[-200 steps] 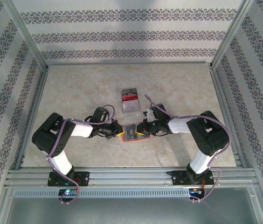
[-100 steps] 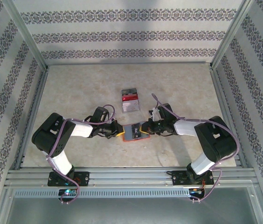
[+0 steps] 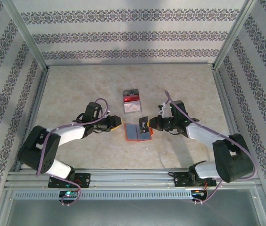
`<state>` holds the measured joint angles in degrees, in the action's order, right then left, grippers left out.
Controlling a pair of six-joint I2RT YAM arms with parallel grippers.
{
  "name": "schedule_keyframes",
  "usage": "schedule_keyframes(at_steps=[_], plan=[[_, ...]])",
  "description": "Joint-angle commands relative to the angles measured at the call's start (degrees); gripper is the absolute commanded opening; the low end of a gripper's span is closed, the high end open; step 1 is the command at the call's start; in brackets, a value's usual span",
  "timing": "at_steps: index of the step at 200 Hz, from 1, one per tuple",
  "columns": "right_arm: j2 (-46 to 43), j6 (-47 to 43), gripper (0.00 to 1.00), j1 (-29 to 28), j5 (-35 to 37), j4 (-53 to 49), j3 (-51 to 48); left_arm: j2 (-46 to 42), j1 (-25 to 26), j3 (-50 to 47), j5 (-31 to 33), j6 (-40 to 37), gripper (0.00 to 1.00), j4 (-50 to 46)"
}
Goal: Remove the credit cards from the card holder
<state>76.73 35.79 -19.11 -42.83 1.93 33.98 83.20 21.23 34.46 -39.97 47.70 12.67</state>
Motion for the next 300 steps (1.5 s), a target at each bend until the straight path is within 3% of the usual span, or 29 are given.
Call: schedule_keyframes(at_steps=[1, 34, 86, 124, 149, 188, 236, 300], plan=[[-3.8, 0.3, 0.0, 1.0, -0.4, 2.2, 0.4, -5.8, -2.6, 1.5, 1.2, -5.1, 0.42, -5.1], [-9.2, 4.8, 0.0, 1.2, 3.3, 8.2, 1.8, -16.7, -4.5, 0.2, 5.0, -5.6, 0.57, -0.9], [-13.2, 11.7, 0.0, 0.4, 10.4, 20.6, 5.5, -27.6, -4.4, -5.5, 10.8, -1.0, 0.71, 21.7], [-14.0, 14.7, 0.0, -2.5, 17.9, 29.7, 7.7, -25.2, -4.0, -5.8, 10.1, 7.1, 0.74, 40.5], [-13.3, 17.1, 0.0, -5.1, 23.0, 35.9, 8.0, -20.3, -1.5, -5.0, 13.1, 11.5, 0.74, 56.7], [-11.2, 20.1, 0.0, -8.6, 28.0, 45.7, 8.7, -13.6, 6.1, -0.7, 21.0, 9.2, 0.71, 69.0], [-10.0, 20.7, 0.0, -11.6, 33.4, 51.8, 9.1, -8.7, 11.7, 4.0, 22.9, 7.2, 0.7, 69.2], [-6.1, 20.9, 0.0, -15.3, 33.7, 56.0, 10.8, -1.9, 15.5, 8.4, 22.7, 7.5, 0.64, 69.2]])
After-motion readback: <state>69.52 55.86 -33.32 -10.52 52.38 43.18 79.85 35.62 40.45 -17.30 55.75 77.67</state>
